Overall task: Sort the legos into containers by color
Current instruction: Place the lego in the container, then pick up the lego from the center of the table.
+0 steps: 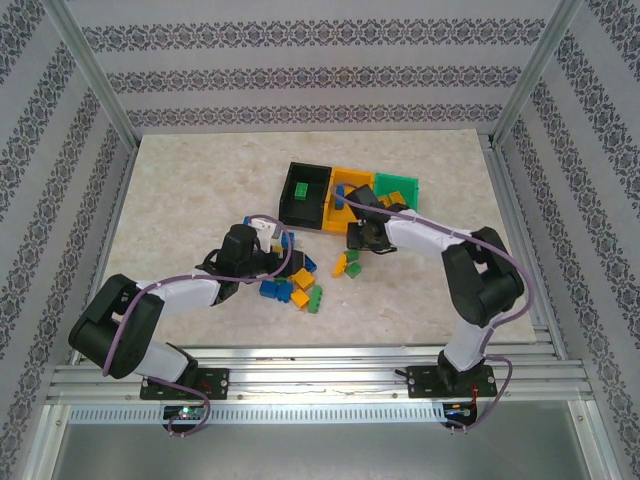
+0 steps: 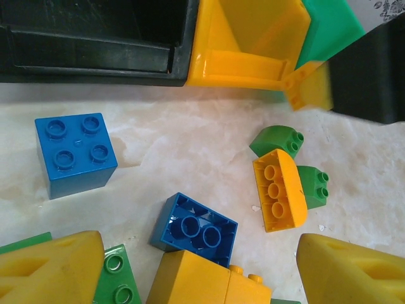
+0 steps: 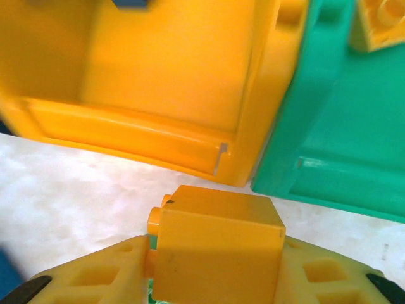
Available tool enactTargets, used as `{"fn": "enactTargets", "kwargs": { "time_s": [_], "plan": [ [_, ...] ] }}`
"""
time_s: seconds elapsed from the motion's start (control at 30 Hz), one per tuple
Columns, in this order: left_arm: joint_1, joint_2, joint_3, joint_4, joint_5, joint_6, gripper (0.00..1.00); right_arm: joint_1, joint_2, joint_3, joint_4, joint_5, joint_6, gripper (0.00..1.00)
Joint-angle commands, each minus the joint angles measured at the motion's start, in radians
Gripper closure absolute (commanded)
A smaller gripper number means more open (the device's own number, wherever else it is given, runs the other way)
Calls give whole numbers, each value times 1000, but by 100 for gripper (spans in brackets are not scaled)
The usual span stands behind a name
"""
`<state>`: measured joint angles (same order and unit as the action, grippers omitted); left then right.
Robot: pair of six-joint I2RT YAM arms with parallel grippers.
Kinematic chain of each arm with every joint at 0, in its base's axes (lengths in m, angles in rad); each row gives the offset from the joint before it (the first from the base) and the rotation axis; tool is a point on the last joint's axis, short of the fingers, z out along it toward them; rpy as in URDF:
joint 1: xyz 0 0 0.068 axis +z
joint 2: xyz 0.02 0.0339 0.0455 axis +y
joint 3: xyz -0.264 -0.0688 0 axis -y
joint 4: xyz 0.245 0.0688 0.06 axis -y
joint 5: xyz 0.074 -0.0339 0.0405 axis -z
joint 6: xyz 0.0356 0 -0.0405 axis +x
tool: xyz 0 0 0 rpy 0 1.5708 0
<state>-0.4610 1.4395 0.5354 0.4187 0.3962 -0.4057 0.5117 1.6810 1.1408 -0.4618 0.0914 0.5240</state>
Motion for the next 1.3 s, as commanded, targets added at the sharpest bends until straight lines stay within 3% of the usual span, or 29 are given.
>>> {"fn": "enactTargets", "kwargs": {
  "time_s": [0.0, 0.17, 0.3, 0.5, 0.67, 0.9, 1.07, 1.27],
  "plan": [
    [16, 7, 18, 18, 26, -15, 20, -37, -101, -4, -11, 40, -20, 59],
    [19, 6, 18, 16, 25, -17, 20, -155, -134, -10, 33, 20, -44, 58],
    [20, -3, 12, 20, 32, -21, 20, -243, -75, 31, 49, -31, -77, 57],
    [22, -16, 9, 15, 28, -20, 20, -248, -11, 98, 17, -32, -96, 43],
    [25, -19, 8, 14, 22, -18, 20, -197, -54, 62, 15, -26, -87, 43],
    [27, -13, 7, 25, 34, -30, 20, -11, -101, 17, -61, -54, -97, 43],
    [28, -14, 2, 38, 43, -38, 20, 58, -41, 38, -135, -194, -142, 43],
    [29, -14, 4, 34, 43, -37, 20, 128, 39, 68, -195, -237, -84, 44]
  ]
}}
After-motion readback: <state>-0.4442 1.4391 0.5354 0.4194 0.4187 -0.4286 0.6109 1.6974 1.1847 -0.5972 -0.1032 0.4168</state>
